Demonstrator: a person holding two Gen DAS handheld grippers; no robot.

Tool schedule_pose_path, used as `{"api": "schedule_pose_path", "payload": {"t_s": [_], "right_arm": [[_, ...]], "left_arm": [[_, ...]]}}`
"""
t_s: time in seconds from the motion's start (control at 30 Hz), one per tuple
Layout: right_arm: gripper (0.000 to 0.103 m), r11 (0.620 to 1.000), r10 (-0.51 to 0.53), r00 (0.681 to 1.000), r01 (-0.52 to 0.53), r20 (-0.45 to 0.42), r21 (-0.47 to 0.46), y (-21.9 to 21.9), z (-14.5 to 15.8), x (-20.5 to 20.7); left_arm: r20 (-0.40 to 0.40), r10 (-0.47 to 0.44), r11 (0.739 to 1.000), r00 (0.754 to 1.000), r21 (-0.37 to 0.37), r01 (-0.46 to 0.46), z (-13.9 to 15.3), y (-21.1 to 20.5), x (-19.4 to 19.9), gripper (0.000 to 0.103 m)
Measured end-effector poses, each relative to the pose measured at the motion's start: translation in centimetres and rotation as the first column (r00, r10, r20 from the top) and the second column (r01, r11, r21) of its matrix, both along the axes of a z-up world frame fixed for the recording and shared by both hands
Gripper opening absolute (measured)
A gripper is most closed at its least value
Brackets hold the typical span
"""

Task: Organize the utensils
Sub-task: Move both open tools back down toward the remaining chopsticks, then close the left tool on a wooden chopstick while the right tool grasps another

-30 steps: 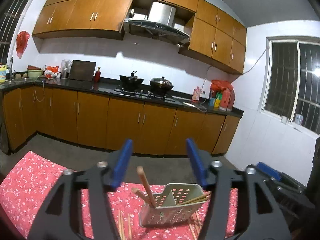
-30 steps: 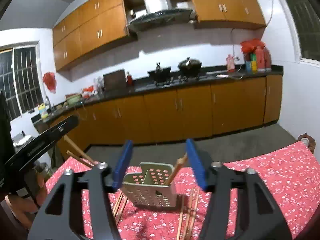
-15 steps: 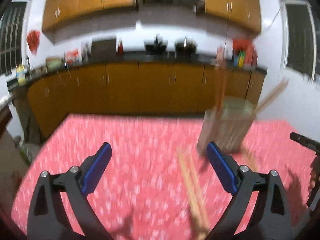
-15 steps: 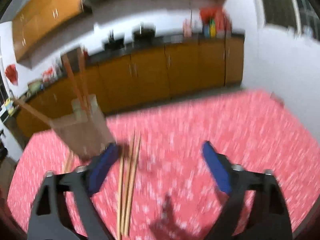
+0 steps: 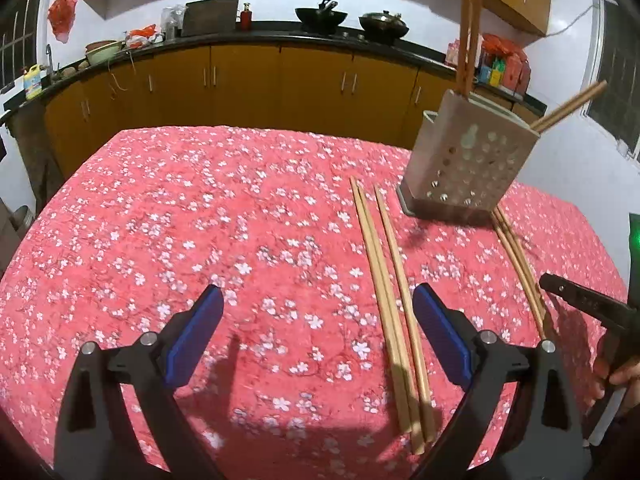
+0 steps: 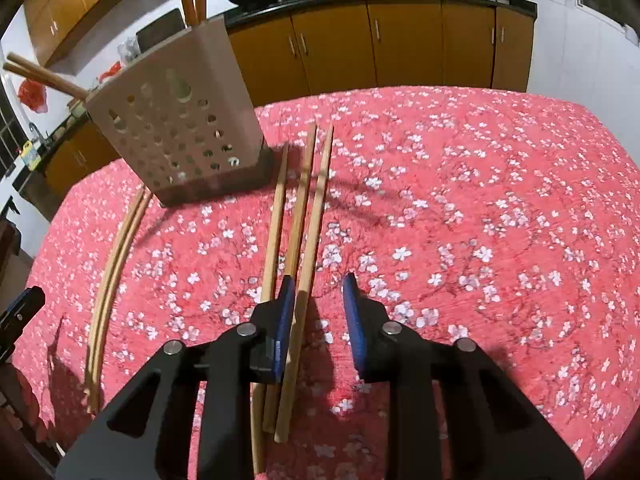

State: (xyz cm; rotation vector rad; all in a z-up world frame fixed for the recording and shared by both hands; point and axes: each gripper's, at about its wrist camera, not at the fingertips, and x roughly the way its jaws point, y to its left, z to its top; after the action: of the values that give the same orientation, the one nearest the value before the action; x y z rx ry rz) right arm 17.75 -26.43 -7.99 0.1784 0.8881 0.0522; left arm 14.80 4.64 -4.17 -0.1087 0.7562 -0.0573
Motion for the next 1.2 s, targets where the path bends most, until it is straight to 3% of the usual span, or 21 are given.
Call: {"api": "schedule_pose_path", "payload": {"t_s": [0.27, 0.4, 0.57, 0.8, 1.2], "right_arm": [[0.019, 0.998, 0.032, 0.999, -0.032, 0.002, -0.046, 0.8, -0.5, -0.2], [0.007, 0.997, 0.003, 1.0, -0.003, 0.003, -0.075, 0.1, -0.5, -0.2], [0.007, 0.991, -0.114, 0.994, 0.114, 0.003, -0.067, -2.8, -0.5, -0.1], [0.008, 0.989, -0.116, 0.993, 0.116, 0.011, -0.087, -3.4, -0.5, -0.5], [0.008, 0.989, -0.104, 0.994, 0.105, 0.019, -0.103, -3.1, -0.6, -0.6]], "left_arm": [[-0.027, -0.027, 1.0, 0.999, -0.002, 0.027, -0.9, -1.2, 0.3, 0.09], [-0.048, -0.037, 0.999, 0.998, -0.009, 0.037, -1.3, -1.7, 0.7, 0.081], [-0.085, -0.064, 0.998, 0.994, -0.011, 0.064, -2.2, -2.3, 1.0, 0.065], [-0.129, -0.124, 0.992, 0.984, -0.014, 0.123, -3.1, -3.6, 1.6, 0.048], [-0.155, -0.094, 0.994, 0.983, 0.036, 0.101, -3.6, -3.4, 2.0, 0.04]]}}
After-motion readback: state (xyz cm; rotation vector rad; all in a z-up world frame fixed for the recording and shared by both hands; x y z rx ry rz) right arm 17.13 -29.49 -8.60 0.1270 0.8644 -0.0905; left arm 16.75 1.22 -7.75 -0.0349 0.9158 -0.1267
